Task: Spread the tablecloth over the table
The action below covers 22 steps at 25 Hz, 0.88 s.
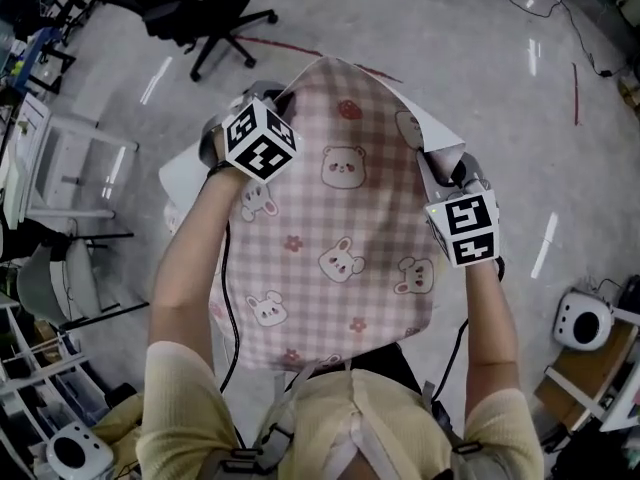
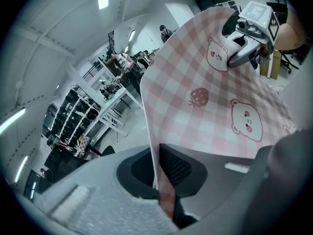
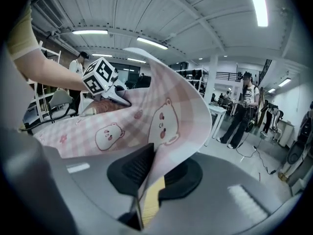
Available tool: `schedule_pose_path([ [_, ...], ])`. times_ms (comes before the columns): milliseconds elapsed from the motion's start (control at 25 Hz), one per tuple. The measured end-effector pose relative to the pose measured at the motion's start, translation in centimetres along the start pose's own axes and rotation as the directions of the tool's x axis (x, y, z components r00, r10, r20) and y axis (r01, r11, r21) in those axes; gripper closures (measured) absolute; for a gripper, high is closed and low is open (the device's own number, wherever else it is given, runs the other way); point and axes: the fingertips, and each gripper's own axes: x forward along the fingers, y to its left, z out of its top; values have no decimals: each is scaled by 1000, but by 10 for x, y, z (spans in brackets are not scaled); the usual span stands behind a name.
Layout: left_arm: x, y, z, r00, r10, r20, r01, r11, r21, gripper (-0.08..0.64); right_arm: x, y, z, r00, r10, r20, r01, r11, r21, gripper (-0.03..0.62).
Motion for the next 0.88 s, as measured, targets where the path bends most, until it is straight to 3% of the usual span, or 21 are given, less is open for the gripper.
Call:
schedule_pose_path([
  [280, -8, -7, -9, 997, -53, -49, 56, 997, 49, 552, -8, 15, 6, 998, -15, -65, 12, 999, -51, 549],
  [880, 14, -16, -14, 994, -67, -86, 76, 991, 107, 552, 7, 12, -11, 992, -59, -109, 47, 993, -112, 551],
])
